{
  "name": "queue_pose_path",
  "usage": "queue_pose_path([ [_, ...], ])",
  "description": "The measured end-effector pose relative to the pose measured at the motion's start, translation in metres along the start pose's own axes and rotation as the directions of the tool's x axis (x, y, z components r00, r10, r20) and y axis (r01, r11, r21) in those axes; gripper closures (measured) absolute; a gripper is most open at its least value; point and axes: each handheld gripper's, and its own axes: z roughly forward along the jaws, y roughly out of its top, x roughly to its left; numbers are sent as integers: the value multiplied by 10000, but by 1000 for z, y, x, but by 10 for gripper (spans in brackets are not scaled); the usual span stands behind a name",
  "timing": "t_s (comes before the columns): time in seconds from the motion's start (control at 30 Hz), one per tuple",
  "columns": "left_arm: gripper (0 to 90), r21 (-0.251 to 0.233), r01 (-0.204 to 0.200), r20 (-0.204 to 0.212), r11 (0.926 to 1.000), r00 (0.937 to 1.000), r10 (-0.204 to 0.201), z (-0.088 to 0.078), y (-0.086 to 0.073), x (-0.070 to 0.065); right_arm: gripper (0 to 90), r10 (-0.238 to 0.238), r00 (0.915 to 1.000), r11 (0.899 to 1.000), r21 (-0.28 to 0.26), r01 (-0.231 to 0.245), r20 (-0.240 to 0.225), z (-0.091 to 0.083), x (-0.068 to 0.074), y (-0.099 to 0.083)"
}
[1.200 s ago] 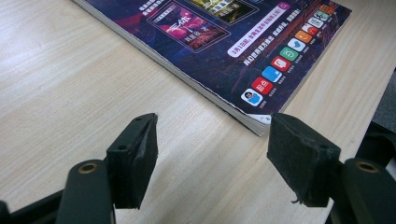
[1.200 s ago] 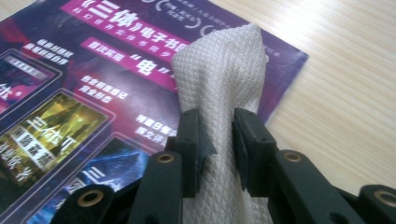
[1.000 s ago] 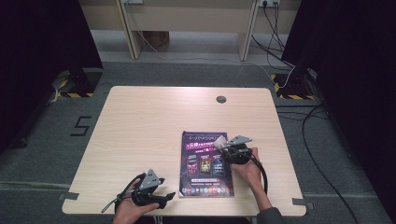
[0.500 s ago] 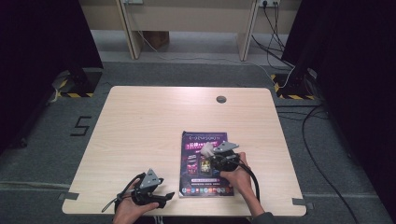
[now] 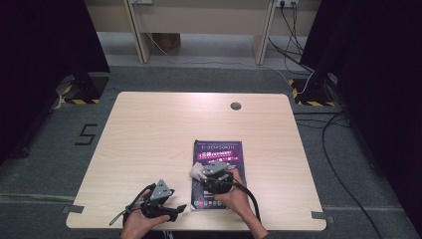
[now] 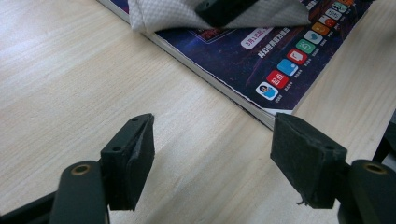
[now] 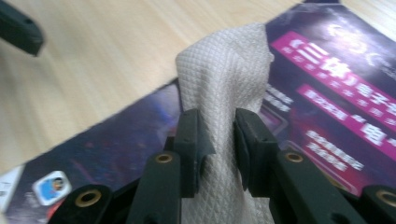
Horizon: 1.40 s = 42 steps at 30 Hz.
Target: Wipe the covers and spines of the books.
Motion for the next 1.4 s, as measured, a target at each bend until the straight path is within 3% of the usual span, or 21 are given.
queue_pose_path([
  [0.07,297,-11,14,18,10000,10000,-14,0,0,0,719,-178,9998,9998,-28,178,-1,0,3,0],
  [0.23,297,6,3,25,10000,10000,-3,0,0,0,723,-86,9998,10000,-47,85,-179,0,1,-1],
  [0.37,295,14,42,34,10000,10000,-42,1,0,1,724,19,10000,10000,75,-20,89,-6,-7,-6],
  [0.47,295,18,33,49,10000,10000,-33,1,0,1,724,311,9984,9995,84,-315,479,-14,-21,-15],
  [0.7,295,19,27,13,10000,10000,-27,1,0,1,726,1249,9807,9919,32,-1268,1502,-37,-54,-40],
  [0.87,294,13,-18,61,10000,10000,18,1,0,1,728,1467,9700,9885,83,-1512,1937,-46,-64,-50],
  [1.03,293,8,-19,69,10000,10000,19,1,0,1,733,1419,9667,9890,99,-1473,2128,-47,-62,-51],
  [1.13,291,21,-8,60,10000,10000,8,1,1,1,734,1378,9691,9896,134,-1435,2045,-47,-59,-50],
  [1.4,278,51,7,58,10000,10000,-7,1,0,1,730,998,9870,9949,12,-1008,1260,-35,-37,-38],
])
